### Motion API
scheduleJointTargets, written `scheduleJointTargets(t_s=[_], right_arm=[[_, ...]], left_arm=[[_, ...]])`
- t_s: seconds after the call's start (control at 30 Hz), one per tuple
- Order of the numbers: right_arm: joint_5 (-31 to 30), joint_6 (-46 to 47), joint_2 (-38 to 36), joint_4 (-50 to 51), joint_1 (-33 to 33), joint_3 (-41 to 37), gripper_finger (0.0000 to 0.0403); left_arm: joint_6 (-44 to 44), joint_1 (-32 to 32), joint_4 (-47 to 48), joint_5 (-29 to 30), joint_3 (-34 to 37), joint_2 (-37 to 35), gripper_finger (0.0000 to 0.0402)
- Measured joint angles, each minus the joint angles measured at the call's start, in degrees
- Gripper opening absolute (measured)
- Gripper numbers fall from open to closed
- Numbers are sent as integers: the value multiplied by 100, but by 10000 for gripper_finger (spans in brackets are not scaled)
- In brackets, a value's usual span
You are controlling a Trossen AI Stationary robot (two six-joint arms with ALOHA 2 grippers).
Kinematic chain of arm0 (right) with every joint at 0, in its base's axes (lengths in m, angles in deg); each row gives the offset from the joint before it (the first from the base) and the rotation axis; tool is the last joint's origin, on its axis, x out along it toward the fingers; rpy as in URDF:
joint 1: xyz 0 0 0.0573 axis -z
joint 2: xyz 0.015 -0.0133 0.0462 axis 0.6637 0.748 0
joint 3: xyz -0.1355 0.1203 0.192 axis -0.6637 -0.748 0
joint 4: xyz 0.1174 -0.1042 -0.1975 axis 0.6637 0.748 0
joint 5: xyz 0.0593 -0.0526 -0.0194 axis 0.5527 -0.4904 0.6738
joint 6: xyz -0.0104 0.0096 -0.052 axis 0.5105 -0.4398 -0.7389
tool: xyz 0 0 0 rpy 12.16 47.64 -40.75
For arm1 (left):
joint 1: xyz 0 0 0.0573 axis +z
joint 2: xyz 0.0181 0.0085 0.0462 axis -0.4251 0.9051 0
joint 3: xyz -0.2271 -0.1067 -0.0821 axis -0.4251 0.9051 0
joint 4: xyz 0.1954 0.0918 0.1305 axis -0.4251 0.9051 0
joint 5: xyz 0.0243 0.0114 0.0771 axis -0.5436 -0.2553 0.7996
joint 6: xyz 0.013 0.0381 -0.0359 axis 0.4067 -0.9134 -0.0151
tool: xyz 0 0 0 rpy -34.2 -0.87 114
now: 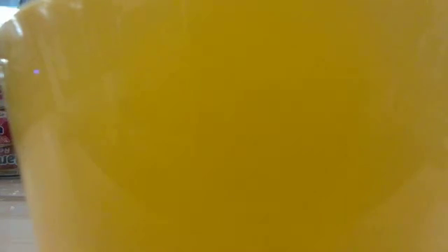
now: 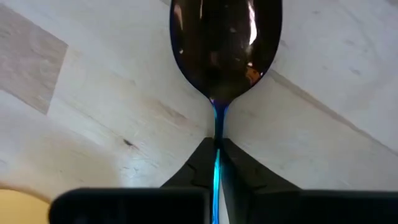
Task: Pick & Place Food Item
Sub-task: Put the violet spoon into the white bin
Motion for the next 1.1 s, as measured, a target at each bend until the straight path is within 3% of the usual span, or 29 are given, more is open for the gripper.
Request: scheduleJointTargets(t_s=[0.17,0.33,0.7,0.9,1.1], right_arm=[[60,-250,44,290,-21,226,4],[-262,-557,-4,618,-70,669,2],[-1171,-1330,-19,1535,7,2473,1],[-1753,-926,-31,1996,448,3307,1],[-2180,25,-127,2025,774,3445,0]], left_arm=[[2,0,0,0,0,0,265],[2,0,0,0,0,0,265],[47,0,0,0,0,0,265],[183,2,2,0,0,0,265],[462,2,324,-2,2,0,265]])
